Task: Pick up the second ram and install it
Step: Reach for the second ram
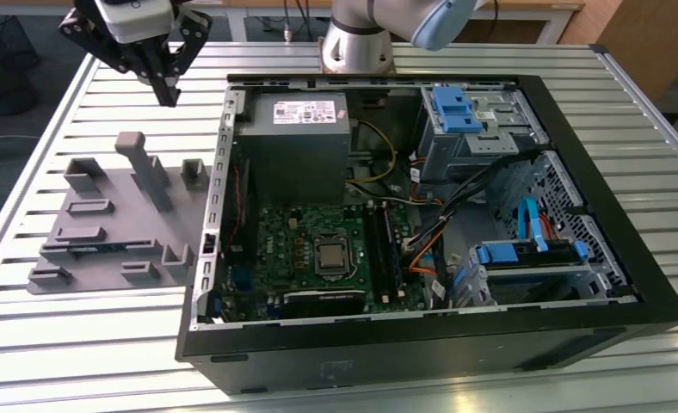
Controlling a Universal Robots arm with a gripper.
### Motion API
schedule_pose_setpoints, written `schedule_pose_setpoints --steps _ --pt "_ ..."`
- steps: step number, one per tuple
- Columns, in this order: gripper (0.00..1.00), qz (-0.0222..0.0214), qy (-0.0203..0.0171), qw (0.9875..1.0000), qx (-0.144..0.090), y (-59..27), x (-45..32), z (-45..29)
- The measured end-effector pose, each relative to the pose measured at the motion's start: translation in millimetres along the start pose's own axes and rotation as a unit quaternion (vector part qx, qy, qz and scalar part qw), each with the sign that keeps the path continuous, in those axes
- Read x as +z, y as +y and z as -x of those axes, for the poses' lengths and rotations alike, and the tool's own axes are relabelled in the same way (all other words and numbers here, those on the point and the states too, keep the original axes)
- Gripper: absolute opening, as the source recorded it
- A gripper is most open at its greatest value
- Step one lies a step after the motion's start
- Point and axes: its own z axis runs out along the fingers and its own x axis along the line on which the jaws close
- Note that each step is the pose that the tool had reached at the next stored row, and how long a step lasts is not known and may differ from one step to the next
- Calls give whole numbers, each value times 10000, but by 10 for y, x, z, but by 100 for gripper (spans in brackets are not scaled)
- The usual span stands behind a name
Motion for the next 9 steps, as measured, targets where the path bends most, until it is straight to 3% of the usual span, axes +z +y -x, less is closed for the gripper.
schedule_pose_setpoints --steps 9 --pt "11 0 2 10000 0 -8 3 -101"
